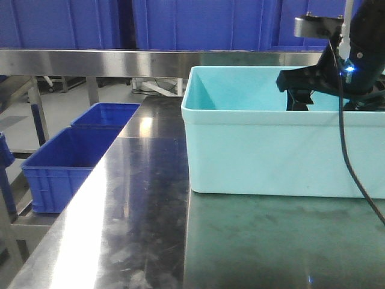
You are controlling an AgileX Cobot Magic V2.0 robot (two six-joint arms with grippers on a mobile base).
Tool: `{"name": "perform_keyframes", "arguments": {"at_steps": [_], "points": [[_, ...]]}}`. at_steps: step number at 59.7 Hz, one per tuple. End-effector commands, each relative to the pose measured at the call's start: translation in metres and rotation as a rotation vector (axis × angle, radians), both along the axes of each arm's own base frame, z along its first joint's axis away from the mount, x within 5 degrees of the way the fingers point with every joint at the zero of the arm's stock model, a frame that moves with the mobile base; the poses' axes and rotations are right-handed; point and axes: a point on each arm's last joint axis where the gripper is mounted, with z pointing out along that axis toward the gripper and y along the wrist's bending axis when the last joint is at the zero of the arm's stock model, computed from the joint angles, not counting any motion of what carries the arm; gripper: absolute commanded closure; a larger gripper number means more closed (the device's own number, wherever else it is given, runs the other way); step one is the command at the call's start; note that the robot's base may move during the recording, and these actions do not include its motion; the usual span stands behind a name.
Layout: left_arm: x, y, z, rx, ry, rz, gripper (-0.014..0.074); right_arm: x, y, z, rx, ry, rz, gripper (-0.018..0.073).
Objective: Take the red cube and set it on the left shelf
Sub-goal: 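Close the right gripper around the red cube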
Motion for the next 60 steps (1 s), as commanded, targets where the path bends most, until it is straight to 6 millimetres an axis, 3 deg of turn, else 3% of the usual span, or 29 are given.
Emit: {"name": "perform_keyframes", "arguments": {"at_steps": [1, 26, 33, 47, 60], "points": [[0.000, 0.000, 0.001, -0.009, -0.080, -0.005, 0.0495, 0.004, 0.000, 0.022, 0.009, -0.092, 0.004, -0.0053], [0.000, 0.000, 0.001, -0.009, -0.080, -0.005, 0.0495, 0.006, 0.001, 0.014, 0.003, -0.066, 0.005, -0.0039], [0.000, 0.000, 0.001, -0.009, -0.080, -0.005, 0.0495, 0.006, 0.001, 0.014, 0.004, -0.067, 0.005, 0.0074], [0.000, 0.000, 0.001, -0.009, -0.080, -0.005, 0.0495, 0.002, 0.000, 0.029, 0.013, -0.114, 0.004, 0.0514], [0.000, 0.000, 0.001, -0.009, -0.080, -0.005, 0.0495, -0.015, -0.004, 0.087, 0.058, -0.335, -0.004, 0.0505]]}}
